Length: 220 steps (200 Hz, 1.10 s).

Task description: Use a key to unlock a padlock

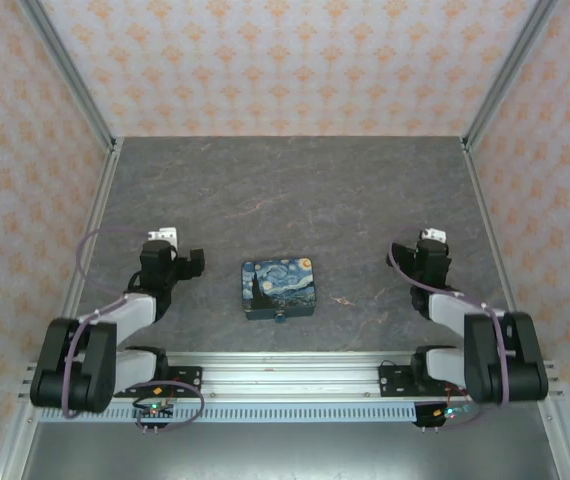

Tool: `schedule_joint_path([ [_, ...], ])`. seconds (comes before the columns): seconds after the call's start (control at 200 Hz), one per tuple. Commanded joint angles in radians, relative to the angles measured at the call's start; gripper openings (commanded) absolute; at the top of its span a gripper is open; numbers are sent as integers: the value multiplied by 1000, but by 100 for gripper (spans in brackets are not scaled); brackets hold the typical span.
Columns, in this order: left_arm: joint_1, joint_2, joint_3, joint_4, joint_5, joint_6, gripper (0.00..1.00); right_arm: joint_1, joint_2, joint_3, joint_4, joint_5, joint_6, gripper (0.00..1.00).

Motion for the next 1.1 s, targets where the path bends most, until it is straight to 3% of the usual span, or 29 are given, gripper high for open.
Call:
schedule_joint_path([
  [0.0,-23,262,145,350,-114,66,100,22,267,129,372,62,-67,99],
  [1.011,-10,259,145,351,-94,60,100,6,258,132,364,65,-41,99],
  [1.096,-7,226,188,255,-136,38,100,5,210,160,275,65,-42,99],
])
